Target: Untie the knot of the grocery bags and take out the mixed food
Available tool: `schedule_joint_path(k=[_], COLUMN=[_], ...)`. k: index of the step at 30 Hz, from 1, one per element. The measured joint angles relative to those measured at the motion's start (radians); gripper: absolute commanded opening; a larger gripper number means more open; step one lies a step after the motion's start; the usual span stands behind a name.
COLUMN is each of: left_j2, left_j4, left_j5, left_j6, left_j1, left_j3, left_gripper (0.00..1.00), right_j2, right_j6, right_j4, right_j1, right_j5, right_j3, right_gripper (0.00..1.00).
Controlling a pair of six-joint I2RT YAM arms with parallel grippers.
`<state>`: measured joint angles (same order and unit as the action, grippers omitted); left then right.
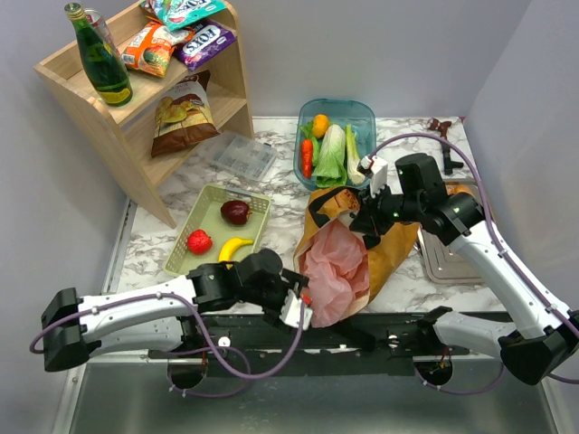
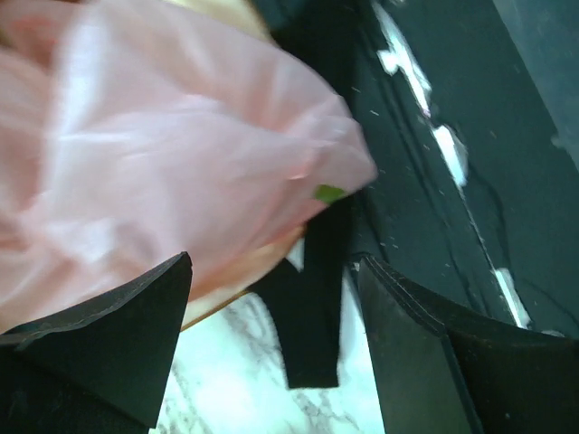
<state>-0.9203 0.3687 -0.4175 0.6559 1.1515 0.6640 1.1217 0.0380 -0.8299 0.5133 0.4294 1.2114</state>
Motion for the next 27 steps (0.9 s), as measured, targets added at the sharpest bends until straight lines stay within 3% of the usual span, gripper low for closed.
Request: schedule_joint_path(k=[6, 10, 17, 20, 22, 24, 27], left_j2=[-0.146, -0.316, -0.637, -0.747, -0.797, -0.824, -0.785], left_j4=[-0.106, -0.259, -0.445, -0.497, -0.522, -0.538, -0.53], left_j5=[0.111, 0.255, 0.439, 0.502, 0.526, 0.539, 0.531], left_j6=[0.084, 0.076, 0.021, 0.038, 0.055, 0.072, 0.097], left_j1=[0.097, 0.101, -0.016, -0.055, -0.055, -0.051, -0.04], left_j3=[-0.044, 0.042, 0.28, 0.327, 0.343, 0.345, 0.289], left_gripper=[0.47, 0.25, 0.14, 0.23, 0.45, 0.61, 0.78], right_j2=[0.015, 0.018, 0.017, 0.017, 0.018, 0.019, 0.022], right_j6=[-0.012, -0.013, -0.014, -0.011, -0.011, -0.011, -0.015], right_j4=[0.001, 0.001, 0.0, -0.001, -0.008, -0.018, -0.022], right_j1=[0.0, 0.0, 0.0, -0.004, -0.005, -0.005, -0.003], right_j5=[0.0, 0.005, 0.031, 0.033, 0.033, 0.031, 0.031], right_j3=[0.0, 0.0, 0.0, 0.0, 0.0, 0.0, 0.0], right_gripper=[0.01, 0.01, 0.01, 0.01, 0.01, 0.01, 0.01])
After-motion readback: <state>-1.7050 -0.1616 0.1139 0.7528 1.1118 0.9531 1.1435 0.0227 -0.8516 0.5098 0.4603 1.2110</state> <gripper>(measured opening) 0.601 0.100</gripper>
